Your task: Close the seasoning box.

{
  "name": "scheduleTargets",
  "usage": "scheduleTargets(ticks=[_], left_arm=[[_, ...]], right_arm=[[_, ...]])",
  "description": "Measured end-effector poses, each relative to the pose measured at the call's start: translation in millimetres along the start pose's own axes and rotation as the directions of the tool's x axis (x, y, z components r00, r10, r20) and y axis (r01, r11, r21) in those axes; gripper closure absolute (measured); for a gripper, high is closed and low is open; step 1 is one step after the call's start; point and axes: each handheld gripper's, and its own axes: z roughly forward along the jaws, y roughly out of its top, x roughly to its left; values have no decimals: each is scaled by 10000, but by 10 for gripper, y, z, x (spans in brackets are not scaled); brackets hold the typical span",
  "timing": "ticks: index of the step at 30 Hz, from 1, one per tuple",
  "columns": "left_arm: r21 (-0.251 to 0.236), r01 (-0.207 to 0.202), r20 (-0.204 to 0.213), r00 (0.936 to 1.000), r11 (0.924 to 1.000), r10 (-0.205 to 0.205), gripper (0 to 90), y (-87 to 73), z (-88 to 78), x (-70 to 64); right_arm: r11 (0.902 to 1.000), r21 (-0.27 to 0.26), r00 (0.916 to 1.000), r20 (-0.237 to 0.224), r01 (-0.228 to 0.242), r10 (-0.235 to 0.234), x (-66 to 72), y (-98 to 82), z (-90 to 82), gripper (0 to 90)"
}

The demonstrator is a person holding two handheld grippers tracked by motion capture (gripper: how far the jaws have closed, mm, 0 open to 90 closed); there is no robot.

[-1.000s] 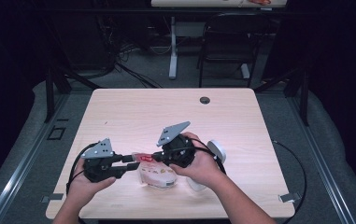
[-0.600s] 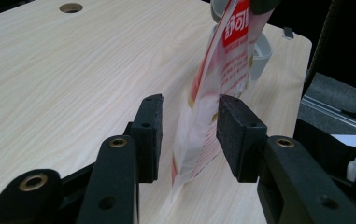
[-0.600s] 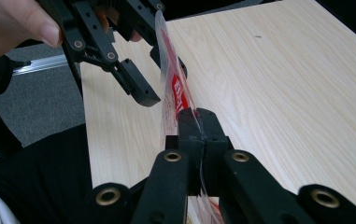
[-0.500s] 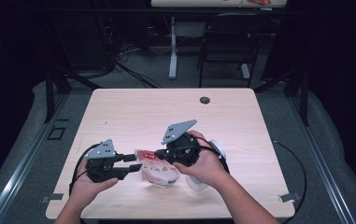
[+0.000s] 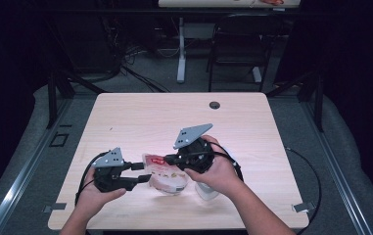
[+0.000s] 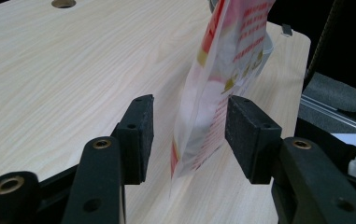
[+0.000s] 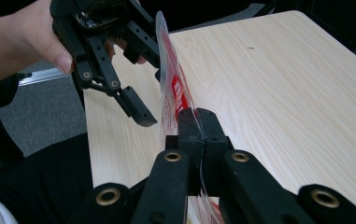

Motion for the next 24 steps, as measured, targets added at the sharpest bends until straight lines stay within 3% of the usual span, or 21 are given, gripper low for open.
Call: scheduleTargets(ticks=[8,24], left_arm=[[-140,-38,113,9999,9999,40,470,-13,28,3],[114,-153,726,9973,9998,144,428,-80,211,-13]], right_arm=[[9998,-191,10000,12,-57,57,-17,8,-66,900],[9991,-413,10000,88,-35,39,-30,26,-182,900]])
